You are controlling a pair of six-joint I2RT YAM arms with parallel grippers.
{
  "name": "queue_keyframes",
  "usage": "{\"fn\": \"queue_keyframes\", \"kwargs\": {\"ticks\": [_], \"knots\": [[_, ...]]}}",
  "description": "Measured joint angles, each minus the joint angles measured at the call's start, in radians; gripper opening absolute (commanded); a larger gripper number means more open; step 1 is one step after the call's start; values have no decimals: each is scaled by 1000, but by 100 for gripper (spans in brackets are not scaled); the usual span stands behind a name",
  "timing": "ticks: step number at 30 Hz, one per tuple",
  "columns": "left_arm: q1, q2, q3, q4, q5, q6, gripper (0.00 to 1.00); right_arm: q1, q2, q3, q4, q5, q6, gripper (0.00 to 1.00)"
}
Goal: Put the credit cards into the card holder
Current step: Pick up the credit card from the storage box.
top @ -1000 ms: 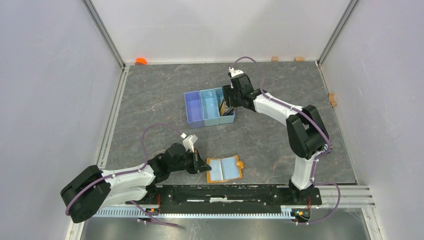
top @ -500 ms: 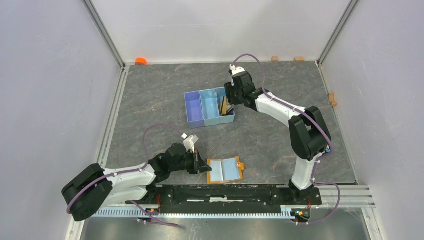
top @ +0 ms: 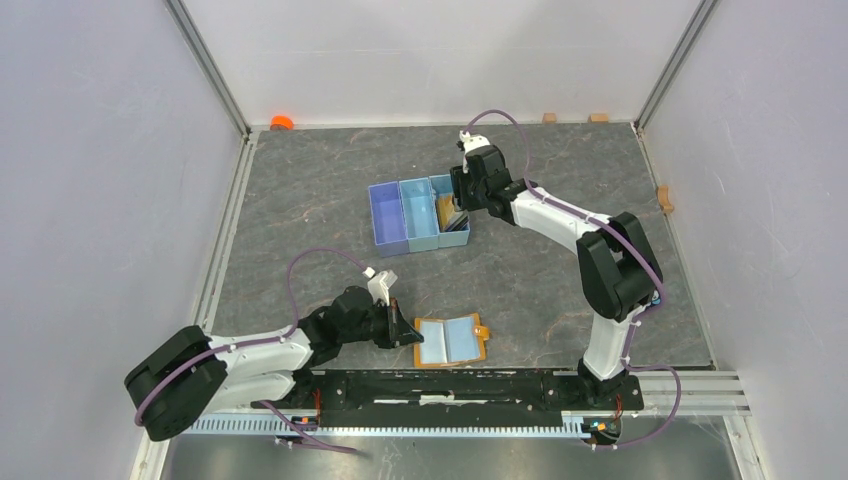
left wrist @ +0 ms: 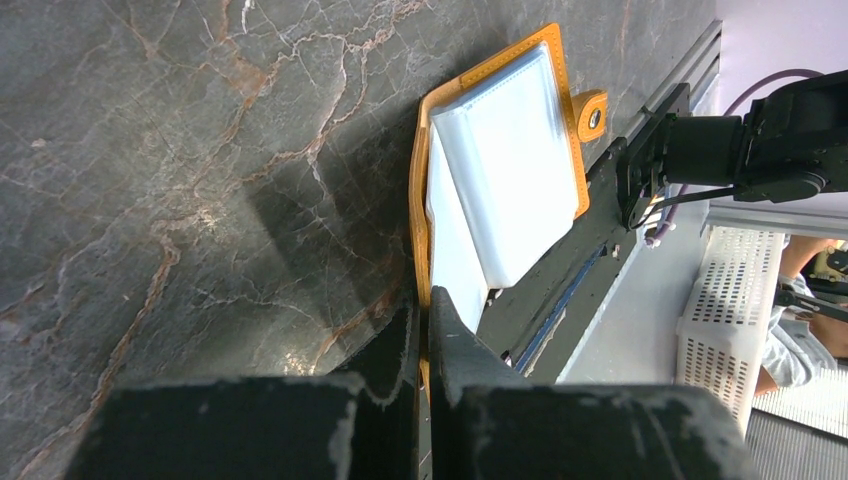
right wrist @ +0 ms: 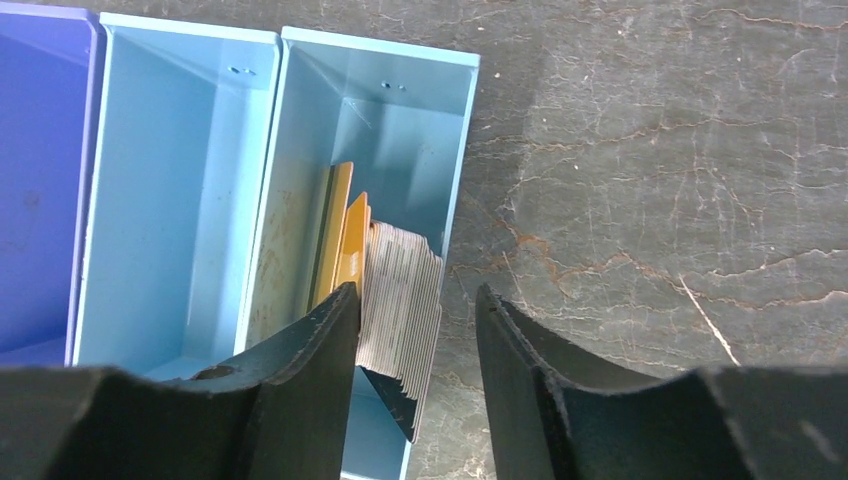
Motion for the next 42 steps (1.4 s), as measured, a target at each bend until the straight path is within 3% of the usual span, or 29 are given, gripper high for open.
{"fn": "queue_keyframes", "kwargs": {"ticks": [14,42], "knots": [[0,23,0,20,4,0,2,16,-1,-19,22,-8,-8,60],[0,29,0,24,6,0,2,38,37,1,-27,81,2,57]]}}
